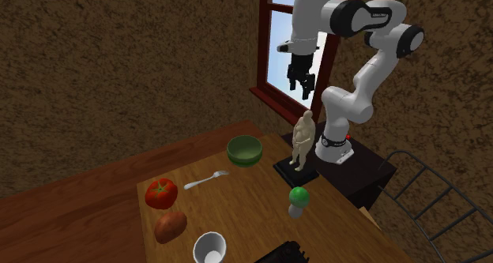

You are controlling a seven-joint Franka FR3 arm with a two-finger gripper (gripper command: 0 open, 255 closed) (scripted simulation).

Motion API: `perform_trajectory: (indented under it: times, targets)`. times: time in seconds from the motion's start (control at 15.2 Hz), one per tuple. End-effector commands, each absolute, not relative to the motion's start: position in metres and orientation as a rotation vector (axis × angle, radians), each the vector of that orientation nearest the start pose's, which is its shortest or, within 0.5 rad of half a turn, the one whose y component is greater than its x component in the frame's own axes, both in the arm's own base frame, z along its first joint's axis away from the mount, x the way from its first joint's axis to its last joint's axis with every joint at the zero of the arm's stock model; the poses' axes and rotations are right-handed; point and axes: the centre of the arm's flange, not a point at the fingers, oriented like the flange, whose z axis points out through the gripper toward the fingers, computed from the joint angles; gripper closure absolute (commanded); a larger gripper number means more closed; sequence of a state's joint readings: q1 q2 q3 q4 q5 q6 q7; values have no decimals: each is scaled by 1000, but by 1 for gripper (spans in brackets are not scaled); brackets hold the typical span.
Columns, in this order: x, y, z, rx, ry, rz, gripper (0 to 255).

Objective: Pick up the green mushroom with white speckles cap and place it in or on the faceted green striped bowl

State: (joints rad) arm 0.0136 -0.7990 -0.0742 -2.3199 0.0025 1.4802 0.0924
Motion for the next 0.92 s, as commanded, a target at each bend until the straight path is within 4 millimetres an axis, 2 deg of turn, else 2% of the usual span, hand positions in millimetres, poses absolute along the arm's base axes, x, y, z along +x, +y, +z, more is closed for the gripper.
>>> perform_trajectory:
  times: [0.0, 0.73, 0.79, 0.86]
  targets:
    - [294, -25, 603, -3080, 199, 67, 0]
    - [316, 86, 515, -3062, 375, -67, 0]
    - [336, 72, 575, -2946, 352, -514, 0]
    - [336, 72, 575, -2946, 352, -514, 0]
